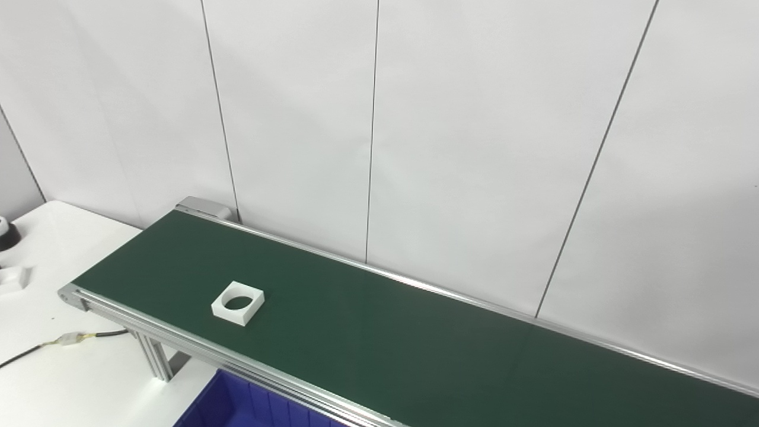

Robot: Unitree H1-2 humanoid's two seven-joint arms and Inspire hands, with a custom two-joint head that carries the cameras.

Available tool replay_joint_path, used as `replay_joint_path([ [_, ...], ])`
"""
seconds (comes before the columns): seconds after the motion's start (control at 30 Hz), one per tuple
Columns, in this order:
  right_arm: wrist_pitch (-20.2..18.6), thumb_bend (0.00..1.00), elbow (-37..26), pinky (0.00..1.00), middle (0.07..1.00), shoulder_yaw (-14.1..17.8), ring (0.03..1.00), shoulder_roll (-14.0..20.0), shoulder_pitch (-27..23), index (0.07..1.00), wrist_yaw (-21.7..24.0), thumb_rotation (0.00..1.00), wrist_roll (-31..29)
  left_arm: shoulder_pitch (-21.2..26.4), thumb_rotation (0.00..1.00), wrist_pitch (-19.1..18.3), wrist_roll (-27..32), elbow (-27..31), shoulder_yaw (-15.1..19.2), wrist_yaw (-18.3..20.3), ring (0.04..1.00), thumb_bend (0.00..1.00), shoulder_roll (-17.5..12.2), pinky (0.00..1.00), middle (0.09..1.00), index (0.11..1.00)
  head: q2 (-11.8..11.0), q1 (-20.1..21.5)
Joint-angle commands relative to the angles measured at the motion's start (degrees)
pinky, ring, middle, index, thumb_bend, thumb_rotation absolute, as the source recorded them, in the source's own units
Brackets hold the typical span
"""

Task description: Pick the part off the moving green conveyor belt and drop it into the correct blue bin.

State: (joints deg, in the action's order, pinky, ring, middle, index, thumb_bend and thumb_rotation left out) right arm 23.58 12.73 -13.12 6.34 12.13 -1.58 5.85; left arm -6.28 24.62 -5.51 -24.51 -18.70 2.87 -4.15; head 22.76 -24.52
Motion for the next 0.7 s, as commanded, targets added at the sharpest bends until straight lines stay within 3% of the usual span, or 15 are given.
replay_joint_path([
  [0.0,3.3,0.34,-1.7,0.64,0.778,0.3,0.717,-0.2,-0.8,0.880,0.6,0.49,-0.9,1.3,0.45,2.3,-0.3,2.7,-0.5,-0.8,0.697,0.87,-0.5,0.63,0.741,0.784,0.1,0.1],
  [0.23,3.3,0.35,-1.7,0.64,0.773,0.5,0.713,0.1,-1.0,0.872,1.0,0.51,-1.0,1.6,0.52,2.3,-2.0,6.2,-1.4,0.9,0.660,0.87,-2.9,0.61,0.701,0.736,0.4,0.4],
  [0.53,3.3,0.34,-1.8,0.63,0.767,0.7,0.712,0.5,-1.1,0.866,1.2,0.52,-0.7,0.4,0.50,2.2,-5.7,13.2,-0.5,0.4,0.677,0.85,-4.4,0.61,0.726,0.767,0.8,-0.1],
  [0.67,3.3,0.36,-2.0,0.64,0.771,1.0,0.718,0.5,-0.9,0.864,1.5,0.54,-0.9,0.9,0.50,0.5,-7.9,19.0,0.6,1.6,0.678,0.85,-5.4,0.61,0.729,0.772,1.0,-0.3],
])
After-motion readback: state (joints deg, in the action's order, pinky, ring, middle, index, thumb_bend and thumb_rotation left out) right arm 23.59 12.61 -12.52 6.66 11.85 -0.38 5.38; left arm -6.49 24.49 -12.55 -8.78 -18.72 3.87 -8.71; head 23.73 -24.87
